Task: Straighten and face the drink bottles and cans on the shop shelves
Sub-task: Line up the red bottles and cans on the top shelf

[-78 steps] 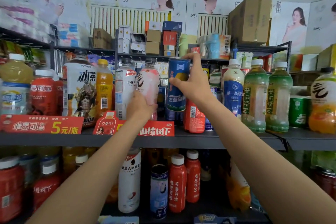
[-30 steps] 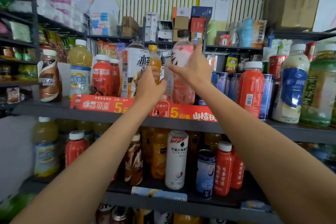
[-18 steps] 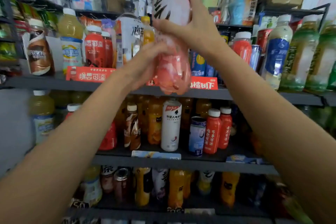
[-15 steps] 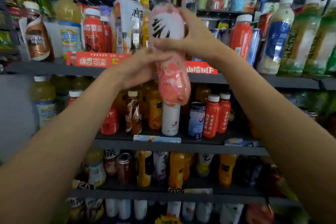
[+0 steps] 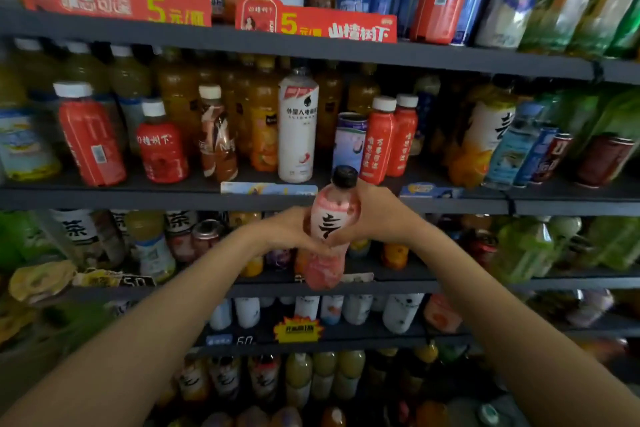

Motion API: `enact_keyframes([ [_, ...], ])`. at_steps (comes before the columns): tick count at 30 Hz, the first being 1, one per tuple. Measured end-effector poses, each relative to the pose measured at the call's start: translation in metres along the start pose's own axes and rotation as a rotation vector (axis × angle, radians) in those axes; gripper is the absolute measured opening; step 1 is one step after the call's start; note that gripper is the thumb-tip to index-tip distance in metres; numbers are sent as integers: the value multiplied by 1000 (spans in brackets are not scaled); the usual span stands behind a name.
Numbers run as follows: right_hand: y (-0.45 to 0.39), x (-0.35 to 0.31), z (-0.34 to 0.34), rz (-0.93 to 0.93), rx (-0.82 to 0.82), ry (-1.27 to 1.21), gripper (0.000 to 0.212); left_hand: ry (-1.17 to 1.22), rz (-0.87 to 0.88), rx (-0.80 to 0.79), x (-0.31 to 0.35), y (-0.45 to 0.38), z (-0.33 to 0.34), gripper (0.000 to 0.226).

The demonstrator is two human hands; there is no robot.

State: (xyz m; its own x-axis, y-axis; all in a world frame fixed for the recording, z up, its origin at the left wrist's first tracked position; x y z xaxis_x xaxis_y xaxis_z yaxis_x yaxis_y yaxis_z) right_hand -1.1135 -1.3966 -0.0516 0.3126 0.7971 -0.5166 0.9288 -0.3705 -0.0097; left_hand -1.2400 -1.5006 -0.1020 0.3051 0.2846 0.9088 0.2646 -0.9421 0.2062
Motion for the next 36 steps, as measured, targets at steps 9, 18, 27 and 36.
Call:
enact_keyframes([
  [9, 10, 118, 60, 224, 438, -96, 80, -77, -154, 210, -54, -70, 59, 60],
  [18, -31, 167, 85, 322, 423, -166, 73, 112, -213, 251, -57, -103, 91, 70],
  [27, -53, 184, 85, 380, 267, -126, 80, 202, -225, 271, -54, -134, 104, 79],
  [36, -64, 185, 85, 498, 220, -126, 45, 105, -251, 332, -57, -151, 108, 82],
])
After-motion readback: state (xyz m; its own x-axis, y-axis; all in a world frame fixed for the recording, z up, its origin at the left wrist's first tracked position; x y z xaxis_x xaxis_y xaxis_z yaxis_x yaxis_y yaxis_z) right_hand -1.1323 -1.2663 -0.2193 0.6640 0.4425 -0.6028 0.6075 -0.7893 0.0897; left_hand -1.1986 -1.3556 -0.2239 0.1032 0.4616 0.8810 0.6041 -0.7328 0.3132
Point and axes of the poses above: each hand's wrist, its own y-axis away from the middle knuckle, its own z-axis out of the palm, x = y × z, the point moved 1 cm from there along -y, towards the middle knuckle, and after that the axes turned 4 degrees about y, right-handed, at the moved point
